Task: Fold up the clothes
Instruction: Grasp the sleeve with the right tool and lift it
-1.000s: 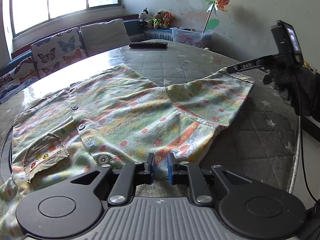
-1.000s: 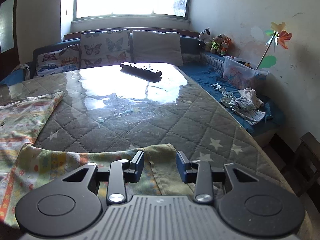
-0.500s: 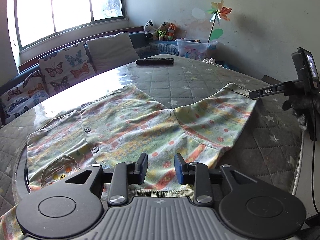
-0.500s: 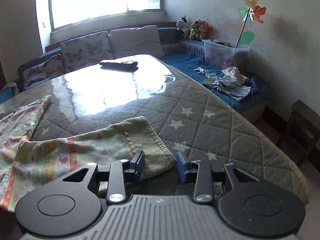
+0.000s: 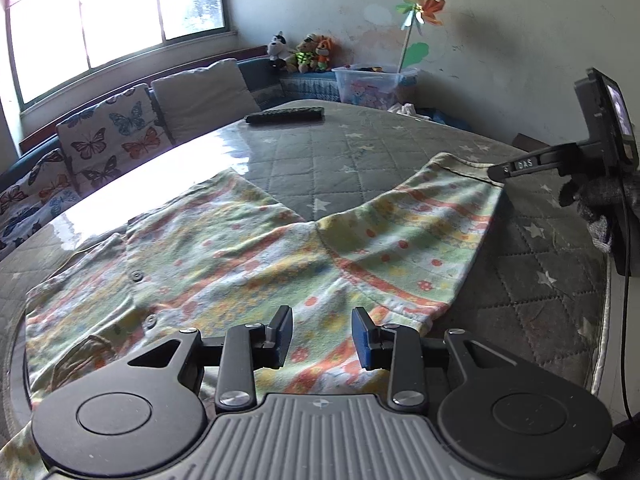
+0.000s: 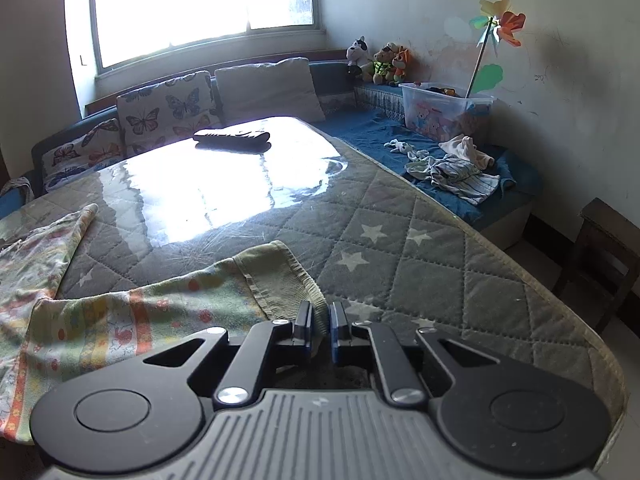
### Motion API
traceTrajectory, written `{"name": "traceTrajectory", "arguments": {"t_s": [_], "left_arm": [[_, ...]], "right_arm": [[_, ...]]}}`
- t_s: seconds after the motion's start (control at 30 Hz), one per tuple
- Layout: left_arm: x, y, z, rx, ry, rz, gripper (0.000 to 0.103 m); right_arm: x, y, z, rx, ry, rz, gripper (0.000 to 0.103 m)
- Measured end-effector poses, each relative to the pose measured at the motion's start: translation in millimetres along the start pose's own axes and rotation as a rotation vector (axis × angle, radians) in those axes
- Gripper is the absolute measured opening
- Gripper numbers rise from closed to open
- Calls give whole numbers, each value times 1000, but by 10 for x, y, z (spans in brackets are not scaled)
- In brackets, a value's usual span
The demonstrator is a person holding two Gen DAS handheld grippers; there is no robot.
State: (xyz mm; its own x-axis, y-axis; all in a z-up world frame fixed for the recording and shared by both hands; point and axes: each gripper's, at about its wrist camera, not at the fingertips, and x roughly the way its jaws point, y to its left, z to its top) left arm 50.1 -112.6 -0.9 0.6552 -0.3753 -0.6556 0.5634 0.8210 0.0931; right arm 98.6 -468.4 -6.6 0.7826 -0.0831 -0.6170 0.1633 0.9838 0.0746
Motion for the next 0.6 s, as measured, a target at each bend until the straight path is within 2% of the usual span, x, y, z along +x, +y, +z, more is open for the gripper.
{"name": "traceTrajectory", "arguments": {"t_s": [0.23,0.4,0.6], "left_arm": [[114,-136,5,37,2,-29,35],[179,-198,-28,67,9,-19,35],[29,-101,-26,15,-26,-15,41]], "right_arm": [[-62,-35,93,38,-23,28,7],[-275,-24,293,60,-84,72,6],[-673,256,625,-7,-180,184,6]]}}
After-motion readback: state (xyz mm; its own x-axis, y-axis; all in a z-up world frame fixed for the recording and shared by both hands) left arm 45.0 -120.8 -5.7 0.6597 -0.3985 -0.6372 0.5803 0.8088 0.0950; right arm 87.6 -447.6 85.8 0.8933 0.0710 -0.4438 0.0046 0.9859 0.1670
